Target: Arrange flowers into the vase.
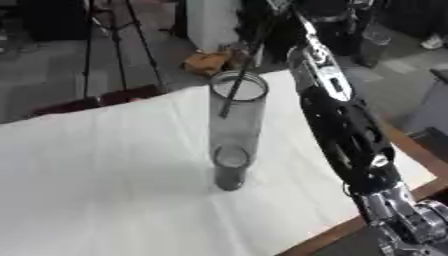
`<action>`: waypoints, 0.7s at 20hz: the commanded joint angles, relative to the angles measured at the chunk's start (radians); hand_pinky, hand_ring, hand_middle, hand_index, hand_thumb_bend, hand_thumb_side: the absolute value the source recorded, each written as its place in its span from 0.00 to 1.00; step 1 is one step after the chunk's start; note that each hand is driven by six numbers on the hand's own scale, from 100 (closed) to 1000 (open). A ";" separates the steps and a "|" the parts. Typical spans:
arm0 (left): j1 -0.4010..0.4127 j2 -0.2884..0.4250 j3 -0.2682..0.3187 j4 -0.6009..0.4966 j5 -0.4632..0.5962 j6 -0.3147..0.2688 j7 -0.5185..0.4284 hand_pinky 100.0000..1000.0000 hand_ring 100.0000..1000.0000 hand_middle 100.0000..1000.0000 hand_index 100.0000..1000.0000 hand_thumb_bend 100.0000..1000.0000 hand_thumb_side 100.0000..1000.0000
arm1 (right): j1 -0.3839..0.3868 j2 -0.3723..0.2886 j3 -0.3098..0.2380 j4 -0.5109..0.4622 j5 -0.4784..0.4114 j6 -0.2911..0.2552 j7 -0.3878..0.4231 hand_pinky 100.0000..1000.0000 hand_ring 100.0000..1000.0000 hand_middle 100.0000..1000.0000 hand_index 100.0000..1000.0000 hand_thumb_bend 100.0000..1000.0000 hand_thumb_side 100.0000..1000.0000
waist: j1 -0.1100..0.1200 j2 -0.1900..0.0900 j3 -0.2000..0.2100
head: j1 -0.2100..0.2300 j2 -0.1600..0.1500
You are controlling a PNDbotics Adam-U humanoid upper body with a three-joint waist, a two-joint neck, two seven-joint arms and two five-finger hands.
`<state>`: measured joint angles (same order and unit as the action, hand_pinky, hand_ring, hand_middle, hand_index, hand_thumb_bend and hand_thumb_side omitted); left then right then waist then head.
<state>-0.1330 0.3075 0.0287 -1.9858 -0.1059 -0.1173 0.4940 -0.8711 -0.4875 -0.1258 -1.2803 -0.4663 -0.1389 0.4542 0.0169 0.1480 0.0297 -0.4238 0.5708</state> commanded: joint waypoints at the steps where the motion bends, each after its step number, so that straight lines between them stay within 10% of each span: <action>1: -0.009 0.018 0.006 -0.013 0.003 0.001 -0.001 0.69 0.63 0.59 0.81 0.47 0.97 | -0.025 -0.015 -0.003 -0.001 0.011 -0.013 0.008 0.00 0.10 0.08 0.15 0.49 0.53 | 0.005 -0.012 0.000 | -0.002 -0.006; 8: -0.009 0.018 0.006 -0.013 0.003 0.001 -0.001 0.69 0.63 0.59 0.81 0.47 0.97 | -0.025 -0.015 -0.003 0.002 0.012 -0.016 0.010 0.00 0.10 0.08 0.15 0.49 0.53 | 0.005 -0.012 0.000 | -0.002 -0.006; 10: -0.010 0.018 0.005 -0.013 0.003 0.001 -0.001 0.69 0.63 0.59 0.81 0.47 0.97 | -0.027 -0.019 0.014 -0.006 0.023 -0.025 0.021 0.04 0.26 0.21 0.29 0.63 0.70 | 0.001 -0.012 0.001 | -0.004 -0.007; 14: -0.010 0.017 0.005 -0.011 0.002 0.000 -0.002 0.69 0.63 0.59 0.81 0.47 0.97 | -0.034 -0.022 0.050 -0.005 0.078 -0.068 0.076 0.13 0.32 0.27 0.36 0.67 0.70 | -0.001 -0.011 0.001 | -0.003 -0.008</action>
<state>-0.1331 0.3075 0.0287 -1.9855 -0.1059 -0.1174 0.4938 -0.8786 -0.4875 -0.0804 -1.2702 -0.4073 -0.1936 0.5143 0.0166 0.1484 0.0298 -0.4247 0.5707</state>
